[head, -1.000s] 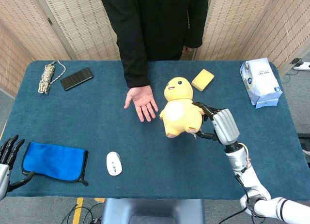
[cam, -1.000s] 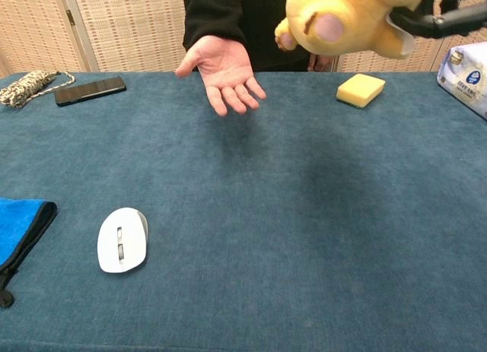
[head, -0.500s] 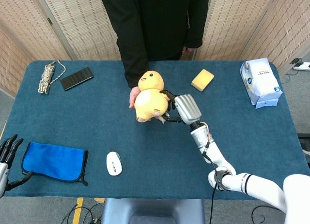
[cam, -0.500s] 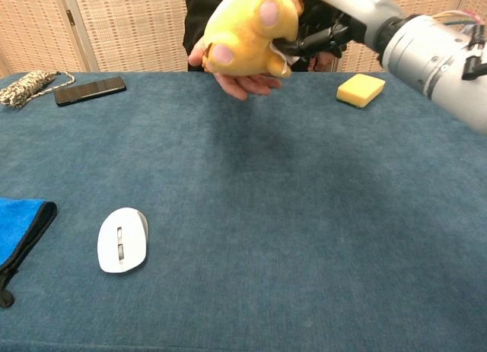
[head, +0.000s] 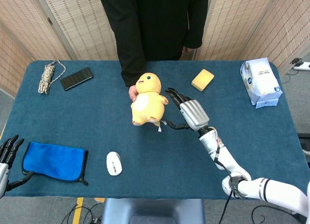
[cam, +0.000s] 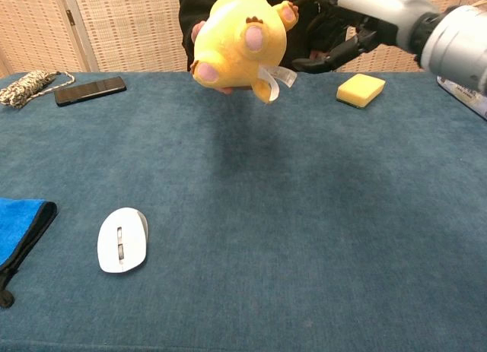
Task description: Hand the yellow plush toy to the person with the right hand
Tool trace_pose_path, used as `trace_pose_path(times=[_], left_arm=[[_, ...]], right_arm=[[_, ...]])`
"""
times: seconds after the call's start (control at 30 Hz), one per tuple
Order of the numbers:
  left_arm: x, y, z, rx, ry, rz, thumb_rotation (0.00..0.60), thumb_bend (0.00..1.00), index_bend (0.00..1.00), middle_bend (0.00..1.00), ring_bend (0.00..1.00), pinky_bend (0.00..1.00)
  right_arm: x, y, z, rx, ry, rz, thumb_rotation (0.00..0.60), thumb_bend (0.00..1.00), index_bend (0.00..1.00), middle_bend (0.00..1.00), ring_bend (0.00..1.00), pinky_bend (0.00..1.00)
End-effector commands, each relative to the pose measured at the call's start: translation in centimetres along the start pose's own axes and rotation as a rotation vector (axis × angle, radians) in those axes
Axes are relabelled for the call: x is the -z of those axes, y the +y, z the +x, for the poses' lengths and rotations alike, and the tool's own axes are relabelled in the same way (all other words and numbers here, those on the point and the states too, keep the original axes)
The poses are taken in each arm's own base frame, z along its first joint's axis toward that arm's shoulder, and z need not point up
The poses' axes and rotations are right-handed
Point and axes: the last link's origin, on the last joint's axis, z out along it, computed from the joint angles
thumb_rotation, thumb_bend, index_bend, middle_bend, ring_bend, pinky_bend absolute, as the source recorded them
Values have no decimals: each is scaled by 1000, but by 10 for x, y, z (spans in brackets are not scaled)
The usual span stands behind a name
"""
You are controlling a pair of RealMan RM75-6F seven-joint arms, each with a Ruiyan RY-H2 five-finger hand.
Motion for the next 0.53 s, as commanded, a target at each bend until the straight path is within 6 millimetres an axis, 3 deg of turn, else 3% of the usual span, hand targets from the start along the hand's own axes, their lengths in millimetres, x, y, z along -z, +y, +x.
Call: trace_pose_path(times=[0.03,0.17,0.3,0.43,0.53], left_arm=[[0,0,0,-3,2,3,600,240,0,60,70,260],[1,2,0,-12,13,1,600,240,0,60,70,260],[3,4,1,-21,28,4,600,239,0,61,70,260],[4,4,4,-26,52,17,600,239,0,61,70,260],[3,5,2,-36,54,18,600,240,0,61,70,260]], right_arm=[[41,12,22,44,30,-15,600,196,0,12,143,276],[106,36,34,129,70,-38,600,196,0,1,102,208],[182,73,30,223,81,-126,600,196,0,0,91,155],[233,94,24,284,73,-191,600,196,0,0,81,115],[252,93,26,300,42,-209,600,199,0,0,58,75]])
